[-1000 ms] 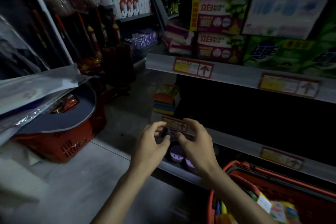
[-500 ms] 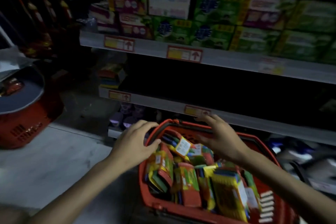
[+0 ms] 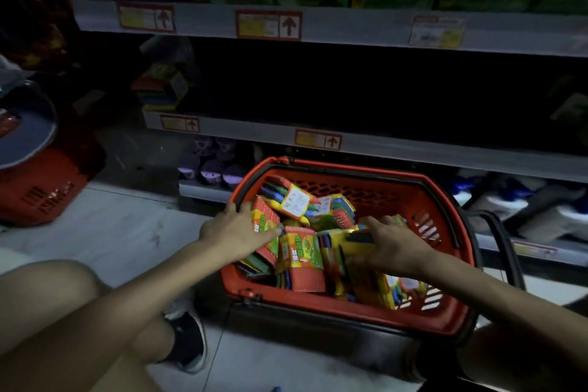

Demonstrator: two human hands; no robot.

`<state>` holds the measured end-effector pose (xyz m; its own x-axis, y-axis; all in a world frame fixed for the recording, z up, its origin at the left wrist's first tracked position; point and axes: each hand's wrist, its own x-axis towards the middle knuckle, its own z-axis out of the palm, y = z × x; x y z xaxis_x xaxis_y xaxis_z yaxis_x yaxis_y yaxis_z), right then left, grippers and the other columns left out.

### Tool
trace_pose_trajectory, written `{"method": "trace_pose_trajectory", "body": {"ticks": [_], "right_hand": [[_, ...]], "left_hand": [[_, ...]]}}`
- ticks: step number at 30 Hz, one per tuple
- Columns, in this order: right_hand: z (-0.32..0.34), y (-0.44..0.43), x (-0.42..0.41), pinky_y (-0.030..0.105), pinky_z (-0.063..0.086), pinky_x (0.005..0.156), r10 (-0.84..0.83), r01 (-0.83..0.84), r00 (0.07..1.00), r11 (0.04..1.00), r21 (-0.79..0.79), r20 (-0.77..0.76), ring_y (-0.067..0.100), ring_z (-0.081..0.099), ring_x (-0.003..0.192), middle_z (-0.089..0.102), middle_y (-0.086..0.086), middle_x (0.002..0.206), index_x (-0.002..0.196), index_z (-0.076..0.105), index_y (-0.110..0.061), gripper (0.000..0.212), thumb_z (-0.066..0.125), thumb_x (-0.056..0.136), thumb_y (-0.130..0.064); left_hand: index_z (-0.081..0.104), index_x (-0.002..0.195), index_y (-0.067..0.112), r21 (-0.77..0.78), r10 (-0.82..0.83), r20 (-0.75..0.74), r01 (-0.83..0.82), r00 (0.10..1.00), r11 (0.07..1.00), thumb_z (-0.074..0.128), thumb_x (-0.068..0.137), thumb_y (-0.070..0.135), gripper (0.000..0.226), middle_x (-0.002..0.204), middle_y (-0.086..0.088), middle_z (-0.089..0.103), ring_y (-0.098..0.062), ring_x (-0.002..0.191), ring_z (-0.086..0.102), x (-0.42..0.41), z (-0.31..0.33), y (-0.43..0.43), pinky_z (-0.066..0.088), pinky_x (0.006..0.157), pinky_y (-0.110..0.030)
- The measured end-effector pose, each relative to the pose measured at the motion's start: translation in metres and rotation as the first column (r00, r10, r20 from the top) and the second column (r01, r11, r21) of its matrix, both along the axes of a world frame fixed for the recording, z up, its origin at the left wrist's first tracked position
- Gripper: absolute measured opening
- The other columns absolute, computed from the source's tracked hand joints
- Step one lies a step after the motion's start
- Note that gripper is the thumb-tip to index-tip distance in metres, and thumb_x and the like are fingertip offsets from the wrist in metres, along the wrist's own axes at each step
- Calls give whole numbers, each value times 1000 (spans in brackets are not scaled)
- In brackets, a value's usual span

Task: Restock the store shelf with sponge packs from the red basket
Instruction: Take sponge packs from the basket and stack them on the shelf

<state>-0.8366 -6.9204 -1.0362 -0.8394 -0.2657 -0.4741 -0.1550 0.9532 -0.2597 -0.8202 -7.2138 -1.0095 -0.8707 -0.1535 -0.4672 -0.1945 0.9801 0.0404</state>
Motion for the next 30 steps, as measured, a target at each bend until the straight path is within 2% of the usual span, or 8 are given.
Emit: {"method": "trace_pose_trajectory", "body": {"ticks": [5, 9, 14, 17, 20, 23, 26, 30], "right_hand": [[-20, -7, 5, 39, 42, 111, -52, 52, 999, 997, -57, 2, 32, 45, 135, 45, 12, 140, 145, 48, -23, 90, 77, 74, -69], [-18, -3, 0, 29, 45, 98, -110, 95, 990, 982, -166, -85, 24, 54, 122, 58, 5, 123, 133, 61, -23, 65, 82, 77, -48], [22, -2, -8, 25, 50, 88, -208, 133, 961, 927, -351, -184, 14, 61, 102, 58, -3, 114, 131, 63, -29, 67, 83, 74, -58], [38, -2, -11, 32, 59, 83, -376, 273, 922, 796, -539, -88, 13, 63, 103, 52, -4, 118, 135, 58, -29, 73, 89, 71, -46], [51, -1, -10, 20, 59, 67, -450, 368, 892, 675, -639, 39, 10, 60, 101, 44, -1, 126, 142, 52, -17, 77, 89, 76, -29], [60, -4, -3, 18, 57, 82, -446, 228, 884, 671, -705, -138, 5, 58, 107, 42, -6, 121, 136, 53, -21, 77, 90, 70, -34], [61, -10, 5, 7, 48, 89, -343, -23, 845, 743, -669, -410, -1, 53, 110, 39, -4, 127, 135, 52, -19, 76, 92, 71, -28], [58, -11, 5, 36, 51, 97, -142, -221, 715, 883, -415, -684, 23, 50, 121, 46, 5, 134, 138, 49, -9, 82, 91, 70, -29]], "left_hand": [[23, 157, 7, -140, 59, -26, -62, 998, 988, 50, 87, 79, 104, 149, -22, 36, -38, 132, 48, -5, -20, 18, 49, 96, -42], [19, 159, 16, -182, 13, -71, -26, 997, 983, 56, 85, 77, 103, 145, -24, 43, -39, 130, 48, -4, -24, 17, 45, 101, -44], [19, 158, 29, 109, 110, -168, -93, 980, 990, 78, 77, 64, 106, 136, -11, 42, -34, 119, 58, 5, -13, 3, 51, 90, -42], [30, 156, 29, 363, 284, -185, -203, 941, 910, 91, 69, 46, 108, 131, -6, 44, -29, 113, 61, 5, -7, -6, 51, 91, -39], [38, 154, 22, 537, 445, -151, -304, 883, 787, 96, 61, 45, 112, 133, -6, 52, -26, 119, 60, 1, 1, -19, 49, 101, -39], [42, 153, 21, 736, 612, -59, -379, 789, 560, 92, 37, 59, 133, 131, -3, 62, -22, 116, 66, -1, 11, -28, 51, 106, -45], [64, 133, 17, 878, 645, 73, -356, 761, 320, 98, 48, 41, 95, 119, -2, 76, -19, 103, 74, 0, 25, -28, 54, 101, -41], [74, 117, 13, 959, 612, 197, -280, 766, 41, 78, 76, 27, 44, 108, -9, 80, -20, 94, 78, 3, 41, -19, 54, 88, -37]]}}
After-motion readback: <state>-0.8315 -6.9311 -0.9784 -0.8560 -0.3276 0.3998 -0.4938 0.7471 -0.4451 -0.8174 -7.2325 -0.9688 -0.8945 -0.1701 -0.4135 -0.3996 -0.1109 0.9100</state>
